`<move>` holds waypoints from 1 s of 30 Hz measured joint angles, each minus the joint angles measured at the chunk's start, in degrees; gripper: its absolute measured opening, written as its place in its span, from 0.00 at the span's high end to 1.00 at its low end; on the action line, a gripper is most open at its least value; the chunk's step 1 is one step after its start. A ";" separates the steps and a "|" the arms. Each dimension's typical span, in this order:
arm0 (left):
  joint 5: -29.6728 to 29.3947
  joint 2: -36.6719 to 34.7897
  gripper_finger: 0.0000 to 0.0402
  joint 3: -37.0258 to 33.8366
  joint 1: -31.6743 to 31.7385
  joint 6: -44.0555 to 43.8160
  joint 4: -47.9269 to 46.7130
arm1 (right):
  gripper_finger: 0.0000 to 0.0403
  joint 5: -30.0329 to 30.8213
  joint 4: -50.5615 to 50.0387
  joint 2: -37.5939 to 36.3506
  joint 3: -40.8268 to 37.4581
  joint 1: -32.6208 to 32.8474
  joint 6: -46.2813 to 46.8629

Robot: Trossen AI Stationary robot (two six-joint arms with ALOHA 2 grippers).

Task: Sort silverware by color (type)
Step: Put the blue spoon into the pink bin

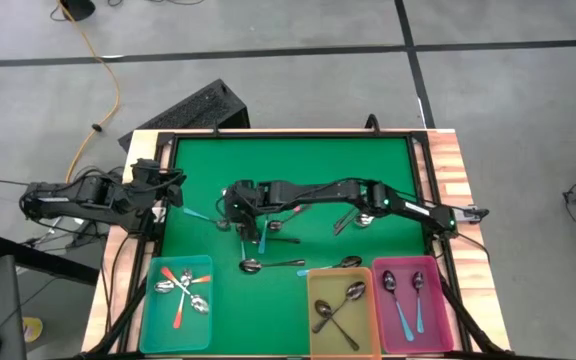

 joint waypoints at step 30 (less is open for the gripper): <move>-3.00 0.00 0.74 0.00 0.02 -0.11 -0.22 | 0.51 -9.28 26.64 0.06 -10.18 0.82 -8.71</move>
